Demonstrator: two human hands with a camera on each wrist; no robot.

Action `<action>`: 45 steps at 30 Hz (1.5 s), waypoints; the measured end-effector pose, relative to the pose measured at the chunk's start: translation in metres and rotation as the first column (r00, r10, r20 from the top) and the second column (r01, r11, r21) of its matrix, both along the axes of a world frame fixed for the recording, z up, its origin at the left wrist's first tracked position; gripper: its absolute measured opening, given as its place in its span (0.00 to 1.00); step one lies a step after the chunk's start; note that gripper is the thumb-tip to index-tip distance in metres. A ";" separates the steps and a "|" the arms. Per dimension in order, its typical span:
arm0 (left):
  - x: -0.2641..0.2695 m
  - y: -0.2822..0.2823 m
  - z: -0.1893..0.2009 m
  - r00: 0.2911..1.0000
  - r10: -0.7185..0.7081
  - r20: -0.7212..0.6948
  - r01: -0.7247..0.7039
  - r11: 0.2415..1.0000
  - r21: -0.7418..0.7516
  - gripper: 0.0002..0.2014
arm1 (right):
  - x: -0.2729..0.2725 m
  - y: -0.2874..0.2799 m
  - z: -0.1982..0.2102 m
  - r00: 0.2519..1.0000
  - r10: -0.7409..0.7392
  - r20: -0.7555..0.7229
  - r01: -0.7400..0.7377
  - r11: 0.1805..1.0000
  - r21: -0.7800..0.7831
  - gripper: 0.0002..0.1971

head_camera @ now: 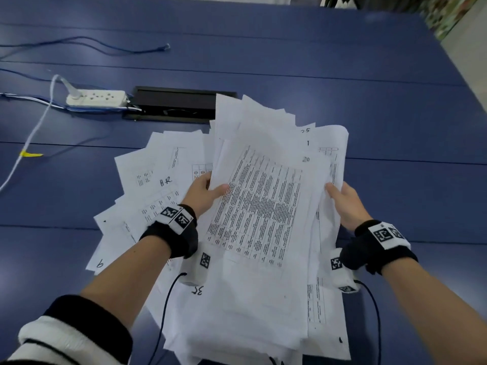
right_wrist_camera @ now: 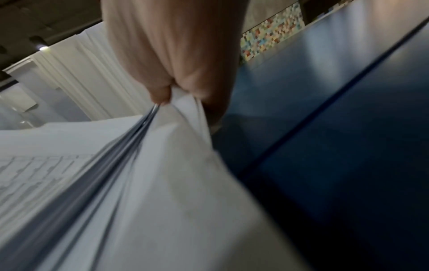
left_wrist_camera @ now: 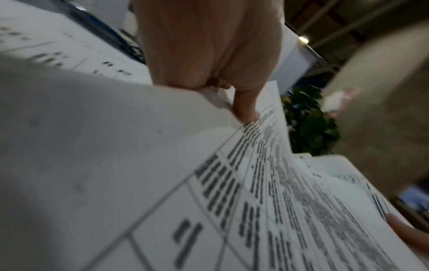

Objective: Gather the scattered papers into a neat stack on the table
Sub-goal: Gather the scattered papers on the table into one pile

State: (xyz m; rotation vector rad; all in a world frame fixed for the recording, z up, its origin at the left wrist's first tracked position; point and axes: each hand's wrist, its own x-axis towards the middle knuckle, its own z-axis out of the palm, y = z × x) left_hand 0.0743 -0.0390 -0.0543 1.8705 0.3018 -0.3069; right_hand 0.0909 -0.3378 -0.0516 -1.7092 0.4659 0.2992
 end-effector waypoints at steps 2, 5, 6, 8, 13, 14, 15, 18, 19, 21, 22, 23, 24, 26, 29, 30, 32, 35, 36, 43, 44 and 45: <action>-0.001 0.001 0.001 0.997 0.075 -0.030 -0.077 0.994 -0.073 0.17 | 0.005 0.006 0.004 0.999 0.043 -0.012 -0.043 0.999 0.014 0.24; -0.003 0.009 0.000 0.988 0.140 -0.069 -0.151 0.969 -0.196 0.17 | 0.014 0.013 0.008 0.989 0.147 -0.034 -0.148 0.989 -0.007 0.34; -0.004 0.011 -0.001 0.986 0.146 -0.082 -0.161 0.960 -0.231 0.16 | 0.016 0.019 0.011 0.984 0.173 -0.033 -0.173 0.985 -0.011 0.33; -0.005 0.013 -0.001 0.983 0.153 -0.096 -0.174 0.947 -0.269 0.16 | 0.019 0.029 0.012 0.974 0.224 -0.007 -0.224 0.974 -0.015 0.22; -0.007 0.014 -0.005 0.984 0.141 -0.112 -0.163 0.963 -0.213 0.18 | 0.019 0.033 0.003 0.972 0.233 -0.040 -0.232 0.972 0.028 0.24; -0.009 0.014 -0.006 0.984 0.149 -0.102 -0.168 0.963 -0.210 0.18 | 0.019 0.032 0.001 0.974 0.220 -0.059 -0.219 0.975 0.022 0.24; -0.011 0.015 -0.008 0.982 0.169 -0.087 -0.183 0.961 -0.205 0.18 | 0.018 0.028 -0.001 0.978 0.196 -0.073 -0.196 0.981 0.016 0.23; -0.015 0.014 -0.009 0.988 0.156 -0.009 -0.157 0.987 -0.038 0.18 | 0.012 0.021 -0.007 0.986 0.133 -0.100 -0.130 0.991 0.030 0.19; -0.015 0.015 -0.009 0.994 0.112 0.006 -0.112 0.991 0.078 0.19 | 0.010 0.019 -0.009 0.987 0.127 -0.095 -0.126 0.992 0.018 0.18; -0.016 0.022 -0.008 0.997 0.063 -0.040 -0.041 0.907 0.418 0.24 | 0.008 0.018 -0.010 0.993 0.106 -0.061 -0.109 0.993 -0.053 0.14; -0.019 0.029 -0.007 0.993 0.087 -0.081 -0.024 0.817 0.577 0.26 | 0.009 0.017 -0.011 0.995 0.088 -0.039 -0.092 0.990 -0.106 0.13; -0.023 0.039 -0.006 0.984 0.131 -0.118 -0.017 0.738 0.674 0.29 | 0.010 0.017 -0.010 0.997 0.073 -0.022 -0.076 0.984 -0.159 0.14; -0.030 0.050 -0.005 0.970 0.185 -0.159 -0.016 0.699 0.715 0.32 | 0.011 0.017 -0.010 0.998 0.063 -0.013 -0.064 0.979 -0.196 0.15; -0.046 0.069 -0.008 0.937 0.251 -0.245 -0.001 0.701 0.714 0.38 | 0.013 0.017 -0.010 0.997 0.071 -0.018 -0.073 0.970 -0.233 0.16; -0.064 0.081 -0.017 0.937 0.175 -0.302 0.102 0.688 0.718 0.42 | 0.011 0.025 -0.006 0.994 0.107 -0.027 -0.110 0.958 -0.263 0.19; -0.065 0.081 -0.019 0.940 0.150 -0.307 0.128 0.679 0.723 0.41 | 0.010 0.029 -0.005 0.991 0.131 -0.030 -0.134 0.954 -0.268 0.21; -0.061 0.077 -0.020 0.942 0.106 -0.319 0.169 0.669 0.723 0.39 | 0.008 0.041 -0.001 0.982 0.188 -0.018 -0.185 0.937 -0.298 0.21; -0.048 0.065 -0.018 0.948 -0.002 -0.317 0.240 0.656 0.715 0.33 | 0.003 0.061 0.002 0.969 0.248 0.004 -0.236 0.928 -0.288 0.20; -0.043 0.062 -0.019 0.952 -0.043 -0.304 0.258 0.649 0.716 0.31 | 0.002 0.065 0.003 0.964 0.267 0.007 -0.254 0.924 -0.284 0.21; -0.032 0.078 -0.008 0.991 0.043 -0.125 0.039 0.807 0.590 0.24 | 0.001 0.039 0.004 0.983 0.177 -0.045 -0.182 0.933 -0.310 0.19; -0.039 0.078 -0.007 0.984 0.146 -0.106 -0.048 0.776 0.629 0.24 | 0.000 0.035 0.003 0.987 0.152 -0.055 -0.162 0.936 -0.313 0.19; -0.047 0.076 -0.008 0.965 0.231 -0.122 -0.090 0.735 0.672 0.27 | -0.002 0.033 0.002 0.988 0.139 -0.064 -0.152 0.939 -0.308 0.19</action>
